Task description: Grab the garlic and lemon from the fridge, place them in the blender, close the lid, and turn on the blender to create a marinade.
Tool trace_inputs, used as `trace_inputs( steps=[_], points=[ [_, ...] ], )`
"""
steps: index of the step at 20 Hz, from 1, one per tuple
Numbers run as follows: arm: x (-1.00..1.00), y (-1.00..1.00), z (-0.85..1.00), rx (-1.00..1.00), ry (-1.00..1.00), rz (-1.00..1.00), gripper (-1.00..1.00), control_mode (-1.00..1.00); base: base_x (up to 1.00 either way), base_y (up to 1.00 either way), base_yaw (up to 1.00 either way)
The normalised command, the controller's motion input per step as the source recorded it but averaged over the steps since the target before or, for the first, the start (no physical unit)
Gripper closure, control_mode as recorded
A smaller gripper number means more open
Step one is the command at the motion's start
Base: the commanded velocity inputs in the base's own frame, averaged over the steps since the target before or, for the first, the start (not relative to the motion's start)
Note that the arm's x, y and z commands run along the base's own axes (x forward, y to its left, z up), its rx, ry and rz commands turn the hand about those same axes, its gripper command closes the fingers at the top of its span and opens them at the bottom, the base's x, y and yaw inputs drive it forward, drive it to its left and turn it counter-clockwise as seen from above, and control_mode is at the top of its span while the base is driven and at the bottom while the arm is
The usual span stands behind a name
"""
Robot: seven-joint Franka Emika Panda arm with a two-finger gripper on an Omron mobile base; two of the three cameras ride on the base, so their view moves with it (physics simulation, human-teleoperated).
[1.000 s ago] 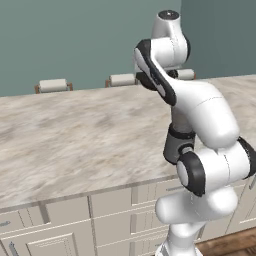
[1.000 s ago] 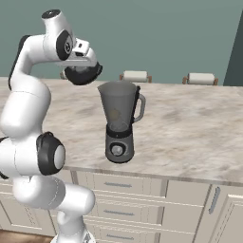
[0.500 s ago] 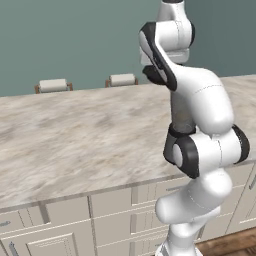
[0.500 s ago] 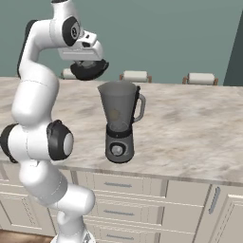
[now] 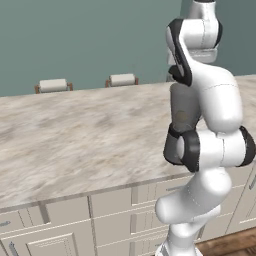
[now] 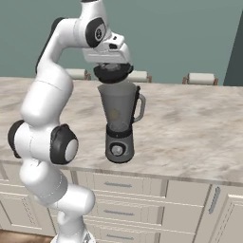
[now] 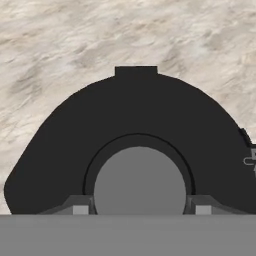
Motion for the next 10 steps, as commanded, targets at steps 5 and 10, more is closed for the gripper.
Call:
trace_inputs(
  steps=[5,10],
  points=[
    [0.00,-0.29,-0.21,0.01,0.02,-0.04,1.00,-1.00,0.00,0.00,0.00],
    [0.00,0.00,-0.43,0.00,0.09,-0.07,1.00,-1.00,0.00,0.00,0.00]
  ],
)
